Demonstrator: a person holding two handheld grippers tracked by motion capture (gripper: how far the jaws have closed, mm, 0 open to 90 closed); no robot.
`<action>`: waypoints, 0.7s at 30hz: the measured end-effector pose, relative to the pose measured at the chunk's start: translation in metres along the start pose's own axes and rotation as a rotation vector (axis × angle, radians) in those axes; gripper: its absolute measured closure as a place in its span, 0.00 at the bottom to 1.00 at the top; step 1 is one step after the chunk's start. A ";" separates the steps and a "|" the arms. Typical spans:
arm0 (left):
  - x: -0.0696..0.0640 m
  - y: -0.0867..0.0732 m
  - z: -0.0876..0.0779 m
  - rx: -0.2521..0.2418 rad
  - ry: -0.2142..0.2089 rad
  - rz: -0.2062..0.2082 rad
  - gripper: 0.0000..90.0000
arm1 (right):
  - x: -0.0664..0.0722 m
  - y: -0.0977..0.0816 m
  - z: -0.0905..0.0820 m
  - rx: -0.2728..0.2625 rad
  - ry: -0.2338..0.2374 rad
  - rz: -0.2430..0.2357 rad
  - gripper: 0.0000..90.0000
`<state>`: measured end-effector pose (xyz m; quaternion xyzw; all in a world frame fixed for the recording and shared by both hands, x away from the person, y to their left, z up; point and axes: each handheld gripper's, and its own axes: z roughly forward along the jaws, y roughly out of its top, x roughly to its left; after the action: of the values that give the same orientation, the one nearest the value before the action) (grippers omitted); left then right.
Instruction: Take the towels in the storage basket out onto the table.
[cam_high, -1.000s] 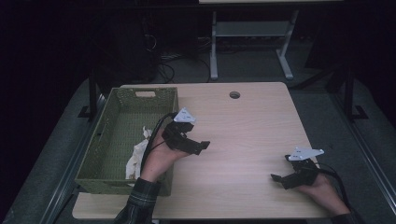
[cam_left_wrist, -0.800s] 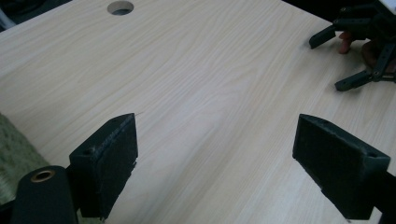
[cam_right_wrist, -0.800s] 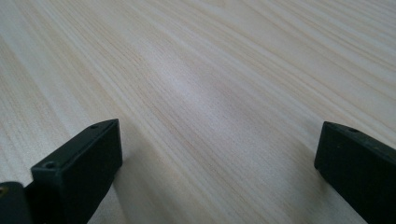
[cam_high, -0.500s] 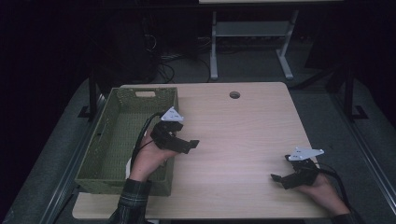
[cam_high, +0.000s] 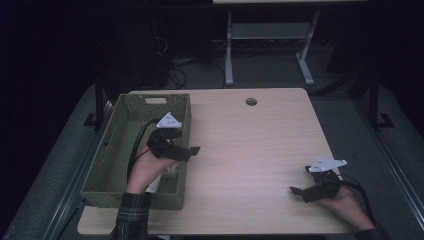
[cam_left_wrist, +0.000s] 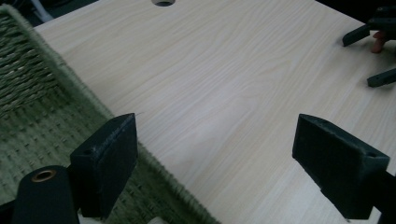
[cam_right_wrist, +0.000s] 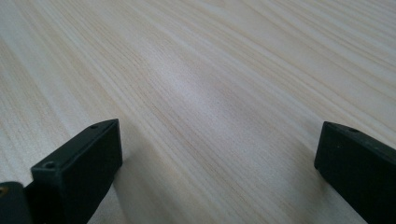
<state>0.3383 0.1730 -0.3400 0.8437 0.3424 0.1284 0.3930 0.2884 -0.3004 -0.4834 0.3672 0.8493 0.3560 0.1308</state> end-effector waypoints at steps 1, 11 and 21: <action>0.001 -0.001 -0.001 -0.001 0.004 -0.004 0.15 | 0.000 0.000 0.000 0.000 0.000 0.001 0.01; 0.020 -0.013 -0.012 0.013 0.059 -0.035 0.15 | 0.000 0.000 0.000 0.000 0.000 -0.001 0.01; 0.041 -0.028 -0.020 0.017 0.120 -0.093 0.15 | 0.000 0.000 0.000 0.001 0.000 0.001 0.01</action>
<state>0.3453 0.2256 -0.3499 0.8208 0.4053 0.1577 0.3702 0.2883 -0.3004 -0.4833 0.3677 0.8493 0.3556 0.1304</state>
